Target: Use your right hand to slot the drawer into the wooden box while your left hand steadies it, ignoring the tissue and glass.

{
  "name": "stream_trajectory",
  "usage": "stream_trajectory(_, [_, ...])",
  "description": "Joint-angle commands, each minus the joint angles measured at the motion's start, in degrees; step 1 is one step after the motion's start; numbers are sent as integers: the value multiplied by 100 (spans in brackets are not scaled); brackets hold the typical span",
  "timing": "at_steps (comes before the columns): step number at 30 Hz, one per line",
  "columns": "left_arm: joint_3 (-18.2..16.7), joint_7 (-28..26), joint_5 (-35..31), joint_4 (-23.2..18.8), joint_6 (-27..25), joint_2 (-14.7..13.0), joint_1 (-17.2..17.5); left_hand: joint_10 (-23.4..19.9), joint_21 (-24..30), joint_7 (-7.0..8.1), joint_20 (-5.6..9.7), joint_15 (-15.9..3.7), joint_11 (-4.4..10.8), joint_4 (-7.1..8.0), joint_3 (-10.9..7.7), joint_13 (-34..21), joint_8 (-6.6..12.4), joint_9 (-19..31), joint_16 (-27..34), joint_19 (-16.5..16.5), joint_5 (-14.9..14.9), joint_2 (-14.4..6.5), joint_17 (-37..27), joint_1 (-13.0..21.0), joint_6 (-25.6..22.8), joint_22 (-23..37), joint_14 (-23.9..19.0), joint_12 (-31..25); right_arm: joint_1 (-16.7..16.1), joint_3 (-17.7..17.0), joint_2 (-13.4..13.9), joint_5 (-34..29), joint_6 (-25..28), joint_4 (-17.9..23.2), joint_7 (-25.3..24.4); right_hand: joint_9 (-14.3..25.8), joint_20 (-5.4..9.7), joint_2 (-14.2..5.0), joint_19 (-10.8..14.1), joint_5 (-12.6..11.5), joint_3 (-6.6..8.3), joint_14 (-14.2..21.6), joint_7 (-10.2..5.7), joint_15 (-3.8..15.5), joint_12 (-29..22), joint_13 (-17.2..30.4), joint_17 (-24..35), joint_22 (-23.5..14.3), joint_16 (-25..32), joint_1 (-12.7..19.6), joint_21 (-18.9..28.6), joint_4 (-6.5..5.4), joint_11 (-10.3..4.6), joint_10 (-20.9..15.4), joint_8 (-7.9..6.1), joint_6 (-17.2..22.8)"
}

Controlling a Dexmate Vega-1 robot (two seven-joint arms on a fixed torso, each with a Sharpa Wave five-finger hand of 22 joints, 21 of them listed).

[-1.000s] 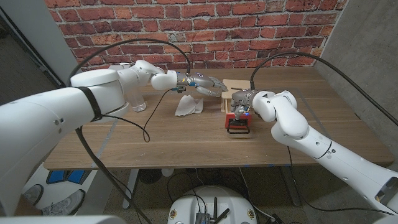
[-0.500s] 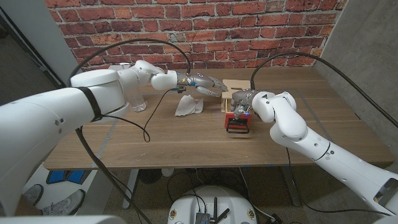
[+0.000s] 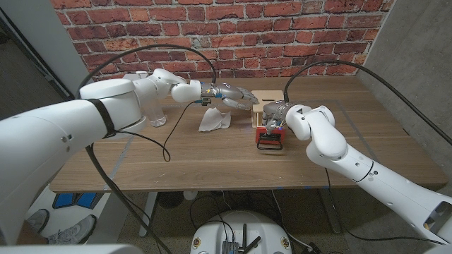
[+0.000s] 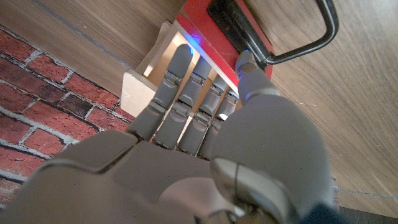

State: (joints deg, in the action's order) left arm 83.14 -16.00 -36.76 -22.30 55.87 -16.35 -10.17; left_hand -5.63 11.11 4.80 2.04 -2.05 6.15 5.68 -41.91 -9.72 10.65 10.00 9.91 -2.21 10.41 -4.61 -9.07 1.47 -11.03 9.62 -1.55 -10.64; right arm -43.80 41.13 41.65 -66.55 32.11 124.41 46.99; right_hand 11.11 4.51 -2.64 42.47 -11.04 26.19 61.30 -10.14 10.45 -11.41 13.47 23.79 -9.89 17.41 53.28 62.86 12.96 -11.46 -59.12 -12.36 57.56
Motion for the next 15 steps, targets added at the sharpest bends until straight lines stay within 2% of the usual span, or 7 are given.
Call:
stream_trajectory(1, [5, 40, 25, 26, -82, 16, 1, -34, 11, 21, 713, -580, 14, -54, -13, -16, 53, 16, -2, 26, -6, -440, -20, 57, -66, 12, -48, -7, -64, -13, 129, -61, -172, -48, -261, 20, 730, 21, 0, -39, 348, -25, -33, 285, 33, 27, 60, 5, 15, 16, -48, -315, 8, 51, -13, -32])
stream_trajectory(15, [47, 26, 37, 28, -121, 25, -9, -56, 9, 42, 713, -583, 17, -68, -30, -17, 55, 18, -6, 42, -8, -441, -21, 54, -98, 13, -50, -7, -81, -88, 184, -118, -307, -126, -366, 25, 727, 78, -77, -42, 339, -122, -74, 297, 41, 29, 54, 3, -5, 132, -113, -289, 3, 137, 13, -127])
